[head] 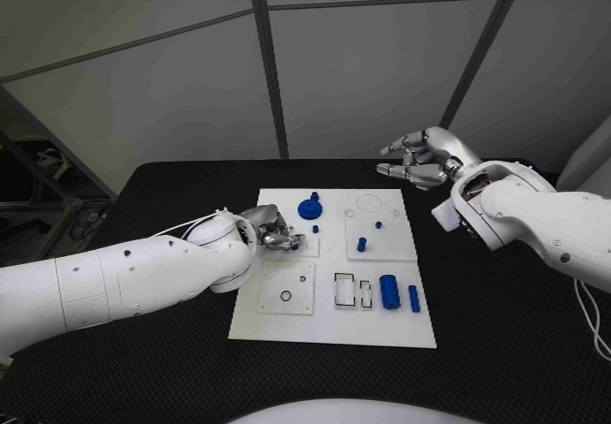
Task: Assemble the parts on the task board
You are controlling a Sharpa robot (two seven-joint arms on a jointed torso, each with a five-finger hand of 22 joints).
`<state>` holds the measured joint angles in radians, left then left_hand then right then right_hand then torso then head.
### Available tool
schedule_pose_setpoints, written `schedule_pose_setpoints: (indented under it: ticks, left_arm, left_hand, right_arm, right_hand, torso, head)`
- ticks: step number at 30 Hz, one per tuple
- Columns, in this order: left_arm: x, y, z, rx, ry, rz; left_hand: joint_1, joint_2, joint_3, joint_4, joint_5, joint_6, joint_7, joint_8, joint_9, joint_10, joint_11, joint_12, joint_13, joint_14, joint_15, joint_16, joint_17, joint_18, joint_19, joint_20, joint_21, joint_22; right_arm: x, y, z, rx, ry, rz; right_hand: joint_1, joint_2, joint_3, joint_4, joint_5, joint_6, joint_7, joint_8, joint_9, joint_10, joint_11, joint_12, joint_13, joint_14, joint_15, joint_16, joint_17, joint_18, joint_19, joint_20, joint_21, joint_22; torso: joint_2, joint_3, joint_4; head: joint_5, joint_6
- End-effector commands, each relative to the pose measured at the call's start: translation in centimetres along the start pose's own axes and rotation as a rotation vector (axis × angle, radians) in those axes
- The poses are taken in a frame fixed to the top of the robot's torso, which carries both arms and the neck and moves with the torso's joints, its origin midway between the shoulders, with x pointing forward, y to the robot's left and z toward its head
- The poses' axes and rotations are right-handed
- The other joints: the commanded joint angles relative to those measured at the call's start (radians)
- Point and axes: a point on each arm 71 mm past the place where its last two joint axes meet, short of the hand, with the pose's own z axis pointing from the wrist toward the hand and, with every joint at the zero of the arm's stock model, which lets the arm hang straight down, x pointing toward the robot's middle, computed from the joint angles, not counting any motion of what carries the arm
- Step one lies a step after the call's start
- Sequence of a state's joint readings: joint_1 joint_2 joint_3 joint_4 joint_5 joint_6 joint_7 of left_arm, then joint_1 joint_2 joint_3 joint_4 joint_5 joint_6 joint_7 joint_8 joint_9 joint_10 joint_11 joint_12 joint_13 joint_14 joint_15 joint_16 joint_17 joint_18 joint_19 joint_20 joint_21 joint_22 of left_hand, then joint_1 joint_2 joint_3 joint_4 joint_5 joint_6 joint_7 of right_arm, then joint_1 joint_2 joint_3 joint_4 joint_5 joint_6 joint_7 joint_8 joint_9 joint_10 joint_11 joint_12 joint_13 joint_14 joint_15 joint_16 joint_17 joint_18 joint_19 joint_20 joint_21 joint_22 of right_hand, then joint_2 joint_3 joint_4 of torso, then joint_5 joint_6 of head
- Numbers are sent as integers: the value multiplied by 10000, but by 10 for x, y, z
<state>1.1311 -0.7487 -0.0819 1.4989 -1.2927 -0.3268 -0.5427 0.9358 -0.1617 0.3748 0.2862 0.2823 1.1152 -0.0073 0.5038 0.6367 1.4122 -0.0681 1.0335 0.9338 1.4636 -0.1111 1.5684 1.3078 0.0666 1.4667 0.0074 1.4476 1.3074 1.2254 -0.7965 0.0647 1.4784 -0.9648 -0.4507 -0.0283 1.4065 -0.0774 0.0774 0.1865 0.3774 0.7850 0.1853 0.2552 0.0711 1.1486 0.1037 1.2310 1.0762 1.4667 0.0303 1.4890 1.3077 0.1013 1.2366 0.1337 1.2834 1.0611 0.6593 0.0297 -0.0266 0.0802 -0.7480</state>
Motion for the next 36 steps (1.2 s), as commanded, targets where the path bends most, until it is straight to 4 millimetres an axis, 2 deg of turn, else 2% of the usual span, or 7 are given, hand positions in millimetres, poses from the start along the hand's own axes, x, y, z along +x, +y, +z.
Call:
schedule_pose_setpoints:
  ticks: [1, 5, 23, 28, 32, 34, 36]
  left_arm:
    - [0, 1, 0, -40, -104, -90]
    - [-1, 1, -2, -2, -166, -179]
    - [-28, -10, -7, 273, -426, -822]
    - [-44, -14, -10, 207, -22, -1127]
    - [-60, -14, -10, 38, 426, -985]
    - [-70, -13, -8, -92, 635, -981]
    - [-79, -11, -5, -232, 817, -945]
  left_hand:
    - [-174, 64, -298, 65, 33, 78, 21, -48, -10, 79, 1, 38, 23, 1072, -26, 24, 2630, -319, 340, -73, 68, 1577]
    - [-381, 182, -756, 77, 38, 88, 22, -51, -43, 82, 0, 45, 35, 1072, -26, 24, 2630, -320, 346, -75, 68, 1591]
    - [-205, 188, -1182, 57, 64, -15, 47, -88, -84, -22, 17, -103, -111, 1072, -22, 24, 2630, -266, 239, -73, -126, 1439]
    - [515, 120, -1480, 39, 69, -317, 166, -192, -148, -425, 117, -752, -803, 1072, 51, 24, 2630, -158, 0, -20, -550, 1106]
    - [1403, 174, -1415, -77, 51, -966, 476, -539, -339, -1475, 386, -2491, -2629, 1066, 256, 10, 2615, 72, -574, 136, -1525, 345]
    - [1838, 198, -1312, -101, 36, -1356, 695, -826, -553, -1847, 568, -2833, -2917, 958, 415, -237, 2347, 164, -857, 264, -1996, 0]
    - [2030, 167, -1327, -62, 27, -1499, 800, -983, -722, -1970, 664, -2919, -3006, 644, 496, -956, 1562, 219, -1010, 352, -2261, -183]
  right_arm:
    - [0, 2, 0, -103, 43, -37]
    - [0, 2, 1, -100, 42, -40]
    - [0, 0, 1, -81, 21, -54]
    - [-1, 0, 2, -68, 10, -60]
    - [-1, -1, 2, -58, 8, -64]
    - [0, -1, 3, -56, 11, -62]
    - [0, 0, 3, -54, 17, -61]
  right_hand:
    - [-67, -7, -1, 71, 58, 75, 1, 66, -16, 1, -45, -34, -11, 618, -75, -44, 976, 62, -86, -17, -76, -25]
    - [-67, -7, -1, 71, 58, 75, 1, 66, -16, 1, -45, -34, -11, 618, -75, -44, 976, 62, -86, -17, -76, -25]
    - [-63, -6, 1, 72, 70, 75, 1, 68, -16, 10, -46, -26, -1, 618, -76, -46, 975, 64, -90, -18, -82, -33]
    - [-63, -6, 1, 72, 70, 75, 1, 68, -16, 10, -46, -26, -1, 618, -76, -46, 975, 64, -90, -18, -82, -33]
    - [-63, -6, 1, 72, 70, 75, 1, 68, -16, 10, -46, -26, -1, 618, -76, -46, 975, 64, -90, -18, -82, -33]
    - [-63, -6, 1, 72, 70, 75, 1, 68, -16, 10, -46, -26, -1, 618, -76, -46, 975, 64, -90, -18, -82, -33]
    - [-63, -6, 1, 72, 70, 75, 1, 68, -16, 10, -46, -26, -1, 618, -76, -46, 975, 64, -90, -18, -82, -33]
  torso:
    - [-2, -2, 1]
    - [-2, -3, 3]
    - [2, -3, 3]
    - [-9, 3, -5]
    - [-3, 5, -5]
    - [-1, 11, -12]
    - [3, 10, -14]
  head:
    - [2, 3]
    - [5, 22]
    - [19, 40]
    - [23, 61]
    - [20, 81]
    - [39, 96]
    - [43, 107]
